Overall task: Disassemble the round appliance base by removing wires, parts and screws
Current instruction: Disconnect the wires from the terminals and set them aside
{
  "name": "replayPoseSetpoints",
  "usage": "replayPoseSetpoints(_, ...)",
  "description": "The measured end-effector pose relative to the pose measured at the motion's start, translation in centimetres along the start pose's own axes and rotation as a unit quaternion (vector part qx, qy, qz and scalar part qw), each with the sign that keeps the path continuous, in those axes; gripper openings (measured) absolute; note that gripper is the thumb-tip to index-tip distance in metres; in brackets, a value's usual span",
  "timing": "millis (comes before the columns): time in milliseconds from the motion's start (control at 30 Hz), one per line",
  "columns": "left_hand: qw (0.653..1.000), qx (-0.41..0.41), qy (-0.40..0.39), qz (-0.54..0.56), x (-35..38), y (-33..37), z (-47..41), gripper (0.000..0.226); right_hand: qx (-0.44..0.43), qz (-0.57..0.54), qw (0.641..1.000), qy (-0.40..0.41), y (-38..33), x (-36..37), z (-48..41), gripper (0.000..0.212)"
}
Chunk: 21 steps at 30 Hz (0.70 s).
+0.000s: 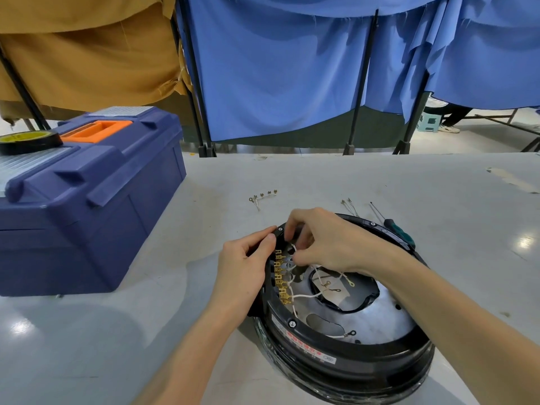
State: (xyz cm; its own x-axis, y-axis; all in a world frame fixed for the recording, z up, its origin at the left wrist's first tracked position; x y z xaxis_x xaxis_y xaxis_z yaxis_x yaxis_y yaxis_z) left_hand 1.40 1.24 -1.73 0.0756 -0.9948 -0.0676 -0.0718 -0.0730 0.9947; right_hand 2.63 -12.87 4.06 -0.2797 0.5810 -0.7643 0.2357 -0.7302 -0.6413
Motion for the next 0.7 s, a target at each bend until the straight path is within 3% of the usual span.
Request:
replayPoseSetpoints(167, 1.000, 0.019, -0.007, -0.010, 0.0, 0.3, 0.1, 0.032, -0.006, 0.032, 0.999, -0.019, -0.7, -0.1, -1.0, 0.021)
replayPoseSetpoints(300, 1.000, 0.025, -0.009, -0.009, 0.1, 0.4, 0.1, 0.036, -0.002, -0.013, 1.000, -0.007, -0.1, 0.2, -0.6, 0.024)
replayPoseSetpoints(500, 1.000, 0.006, 0.000, 0.004, 0.0, 0.0, 0.0, 0.022, 0.002, -0.012, 0.999, 0.041, 0.3, 0.0, -0.3, 0.004)
replayPoseSetpoints(600, 1.000, -0.002, 0.002, 0.011, 0.0, -0.2, 0.0, 0.021, 0.019, -0.012, 0.996, 0.087, 0.7, -0.5, -0.2, 0.027)
replayPoseSetpoints(700, 1.000, -0.004, 0.001, 0.011, 0.0, -0.1, 0.0, 0.020, 0.041, 0.004, 0.995, 0.095, 0.9, -0.8, 0.0, 0.025)
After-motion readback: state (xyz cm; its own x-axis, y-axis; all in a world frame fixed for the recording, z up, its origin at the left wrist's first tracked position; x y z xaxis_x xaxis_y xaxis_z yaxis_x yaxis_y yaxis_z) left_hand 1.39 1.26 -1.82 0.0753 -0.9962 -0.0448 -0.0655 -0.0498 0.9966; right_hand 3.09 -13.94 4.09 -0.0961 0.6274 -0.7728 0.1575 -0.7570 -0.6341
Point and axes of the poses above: each hand's wrist, its own z-axis away from the middle knuckle, its own x-axis out of the palm, y = z × x, the point moved 4 cm from there along -z, towards the middle knuckle, and after that the axes turned 3 degrees about -z, right-handed, at the moved point
